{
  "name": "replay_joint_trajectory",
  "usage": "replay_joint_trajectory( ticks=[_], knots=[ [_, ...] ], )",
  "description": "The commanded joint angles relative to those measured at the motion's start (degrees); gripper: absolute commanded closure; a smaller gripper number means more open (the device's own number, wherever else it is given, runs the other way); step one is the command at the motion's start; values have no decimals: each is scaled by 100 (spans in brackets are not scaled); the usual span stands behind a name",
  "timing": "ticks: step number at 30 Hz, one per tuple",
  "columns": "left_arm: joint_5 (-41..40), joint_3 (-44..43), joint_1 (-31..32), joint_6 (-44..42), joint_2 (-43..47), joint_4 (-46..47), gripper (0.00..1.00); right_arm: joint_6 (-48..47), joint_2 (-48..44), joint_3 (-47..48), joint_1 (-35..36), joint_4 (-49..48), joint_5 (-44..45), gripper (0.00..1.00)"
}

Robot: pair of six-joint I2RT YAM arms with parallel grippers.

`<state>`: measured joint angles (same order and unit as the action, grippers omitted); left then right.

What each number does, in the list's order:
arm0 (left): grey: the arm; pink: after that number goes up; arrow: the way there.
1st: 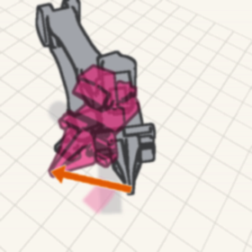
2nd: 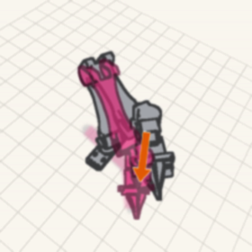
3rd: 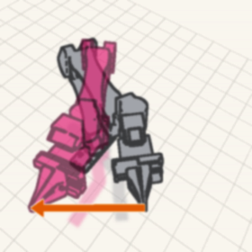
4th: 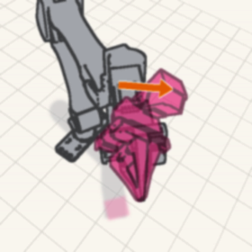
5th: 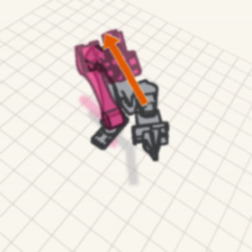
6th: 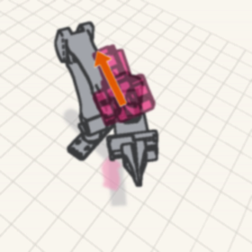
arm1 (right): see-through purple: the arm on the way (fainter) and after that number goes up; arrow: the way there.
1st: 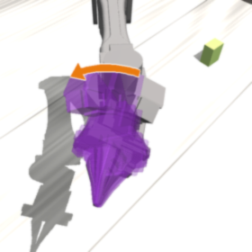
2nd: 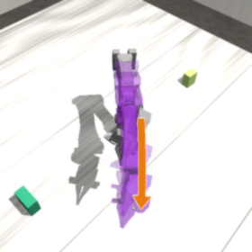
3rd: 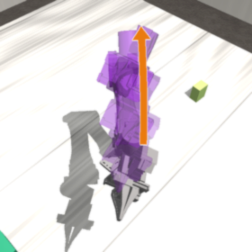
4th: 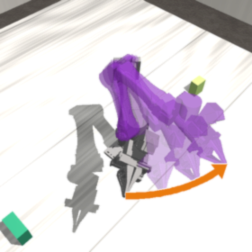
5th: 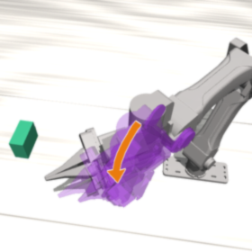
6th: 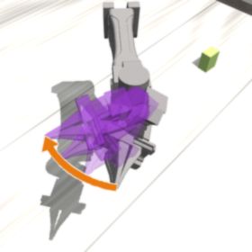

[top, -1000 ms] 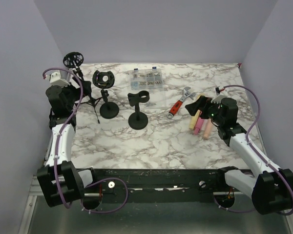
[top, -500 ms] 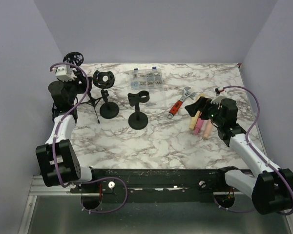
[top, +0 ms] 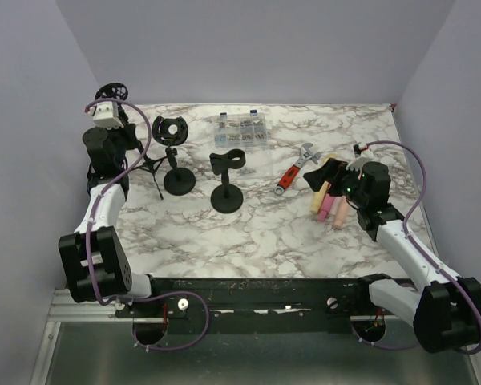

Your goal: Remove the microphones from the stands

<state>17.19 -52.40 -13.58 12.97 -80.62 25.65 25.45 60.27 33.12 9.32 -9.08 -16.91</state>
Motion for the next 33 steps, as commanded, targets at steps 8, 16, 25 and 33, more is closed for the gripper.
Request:
replay_joint_trajectory(
  ticks=[8,16,25,33],
  knots=[
    [-3493,560,762,97,1186,-1087,100,-30,12,-105,26,-209,-103,0],
    [-5980,303,1333,1587,1832,-3252,100,7,-44,-143,26,-239,-179,0],
    [-6768,901,2027,2039,2517,-3850,100,30,-121,-187,26,-246,-245,0],
    [-7185,731,2484,1765,2988,-4279,100,37,-181,-205,26,-238,-252,0]
  ],
)
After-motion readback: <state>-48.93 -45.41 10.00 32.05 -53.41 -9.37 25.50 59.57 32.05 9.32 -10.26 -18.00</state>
